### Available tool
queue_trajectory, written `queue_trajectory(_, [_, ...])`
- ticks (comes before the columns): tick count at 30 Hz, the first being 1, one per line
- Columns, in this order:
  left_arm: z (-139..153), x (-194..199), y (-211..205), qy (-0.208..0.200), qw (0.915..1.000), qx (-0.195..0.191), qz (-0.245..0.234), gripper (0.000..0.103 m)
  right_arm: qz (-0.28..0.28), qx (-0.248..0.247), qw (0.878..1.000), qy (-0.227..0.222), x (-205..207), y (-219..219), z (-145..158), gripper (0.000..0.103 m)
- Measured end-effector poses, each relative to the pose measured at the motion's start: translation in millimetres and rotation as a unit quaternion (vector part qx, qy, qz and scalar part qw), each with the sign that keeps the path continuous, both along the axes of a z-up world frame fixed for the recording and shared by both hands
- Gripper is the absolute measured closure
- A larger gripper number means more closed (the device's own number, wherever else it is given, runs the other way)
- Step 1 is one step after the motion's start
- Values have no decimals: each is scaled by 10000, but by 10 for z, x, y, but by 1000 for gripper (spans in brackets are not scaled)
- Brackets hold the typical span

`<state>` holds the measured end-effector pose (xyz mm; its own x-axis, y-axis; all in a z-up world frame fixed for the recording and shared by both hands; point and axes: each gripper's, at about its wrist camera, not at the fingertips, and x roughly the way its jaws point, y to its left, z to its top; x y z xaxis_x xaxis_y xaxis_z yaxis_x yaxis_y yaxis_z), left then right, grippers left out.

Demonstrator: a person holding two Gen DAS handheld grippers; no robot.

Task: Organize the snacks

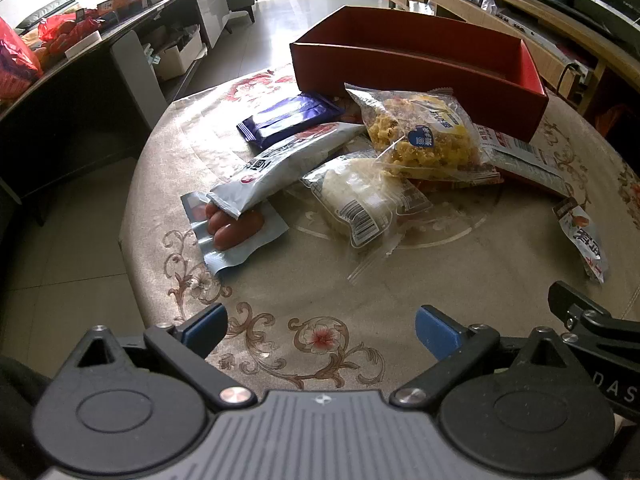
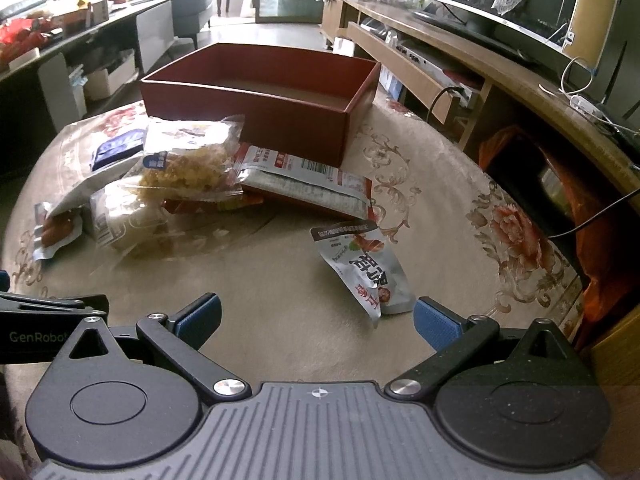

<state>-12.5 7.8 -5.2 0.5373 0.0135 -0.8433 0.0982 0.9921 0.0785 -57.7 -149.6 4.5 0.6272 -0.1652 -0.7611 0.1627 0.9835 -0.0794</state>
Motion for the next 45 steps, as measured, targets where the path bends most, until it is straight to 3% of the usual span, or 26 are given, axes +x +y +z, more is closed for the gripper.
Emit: queue_trajectory(45, [-25,3,0,97,9999,47,3,7,95,40,9999,133,41,20,-57,1])
